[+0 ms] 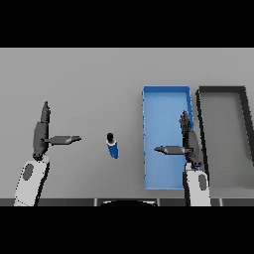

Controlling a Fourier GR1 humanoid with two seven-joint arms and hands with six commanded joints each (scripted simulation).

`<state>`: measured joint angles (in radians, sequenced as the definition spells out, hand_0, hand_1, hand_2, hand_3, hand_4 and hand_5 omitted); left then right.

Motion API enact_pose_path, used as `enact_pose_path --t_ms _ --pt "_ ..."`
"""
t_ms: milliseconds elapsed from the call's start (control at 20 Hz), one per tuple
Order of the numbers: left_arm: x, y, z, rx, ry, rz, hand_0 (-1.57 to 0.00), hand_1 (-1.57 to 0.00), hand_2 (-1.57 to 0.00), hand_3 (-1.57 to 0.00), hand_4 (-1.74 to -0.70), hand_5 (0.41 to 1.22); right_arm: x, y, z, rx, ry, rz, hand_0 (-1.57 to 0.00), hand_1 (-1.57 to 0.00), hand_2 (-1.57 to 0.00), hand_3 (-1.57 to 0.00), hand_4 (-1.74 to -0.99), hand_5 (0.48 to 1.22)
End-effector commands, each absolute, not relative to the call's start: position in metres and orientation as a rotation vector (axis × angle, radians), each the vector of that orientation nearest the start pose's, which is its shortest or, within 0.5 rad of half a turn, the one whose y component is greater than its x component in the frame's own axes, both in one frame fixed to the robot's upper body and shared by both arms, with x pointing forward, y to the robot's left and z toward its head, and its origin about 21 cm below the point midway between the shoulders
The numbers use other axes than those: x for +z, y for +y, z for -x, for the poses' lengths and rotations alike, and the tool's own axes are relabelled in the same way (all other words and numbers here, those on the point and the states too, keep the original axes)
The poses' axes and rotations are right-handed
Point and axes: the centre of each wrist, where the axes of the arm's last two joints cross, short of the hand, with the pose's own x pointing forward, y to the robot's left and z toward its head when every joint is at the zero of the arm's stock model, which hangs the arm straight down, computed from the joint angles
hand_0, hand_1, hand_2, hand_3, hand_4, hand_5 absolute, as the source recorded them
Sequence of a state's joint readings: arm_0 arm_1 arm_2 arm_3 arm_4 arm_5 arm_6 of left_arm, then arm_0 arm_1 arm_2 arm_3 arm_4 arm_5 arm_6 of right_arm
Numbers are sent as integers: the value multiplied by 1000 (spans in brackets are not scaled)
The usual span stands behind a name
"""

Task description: Pick up the blue pipe and place it into the blue bin.

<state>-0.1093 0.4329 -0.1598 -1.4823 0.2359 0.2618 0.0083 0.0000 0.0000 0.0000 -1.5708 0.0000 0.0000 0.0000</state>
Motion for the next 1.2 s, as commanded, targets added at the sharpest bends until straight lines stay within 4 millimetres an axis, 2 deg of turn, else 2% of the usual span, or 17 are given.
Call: enact_pose_path --t_ms 0,250,300,400,750,1050,1150 --pt "27 291 -272 -86 -1556 -250 1 1 1 1 -1006 586 -3 -228 -248 -1 -1572 1 1 1 1 1 -1222 603" --pt "27 289 -267 -95 -1564 -249 1 1 1 1 -1006 586 -5 -229 -243 0 -1570 2 1 1 1 1 -1222 603" --pt "25 299 -255 -253 -1583 -203 1 1 1 1 -1006 586 -2 -238 -233 122 -1624 51 1 1 1 1 -1222 603" --pt "26 315 -247 -401 -1576 -154 1 1 1 1 -1011 588 2 -242 -223 232 -1655 66 1 1 1 1 -1230 601" --pt "28 319 -239 -502 -1578 -37 1 1 1 1 -1023 594 11 -243 -218 299 -1639 83 1 1 1 1 -1218 589" --pt "35 299 -228 -699 -1475 110 1 1 1 1 -1040 532 12 -250 -218 319 -1673 77 1 1 1 1 -1225 603" --pt "36 285 -229 -745 -1437 158 1 1 1 1 -1063 498 14 -247 -219 314 -1674 73 1 1 1 1 -1233 604"
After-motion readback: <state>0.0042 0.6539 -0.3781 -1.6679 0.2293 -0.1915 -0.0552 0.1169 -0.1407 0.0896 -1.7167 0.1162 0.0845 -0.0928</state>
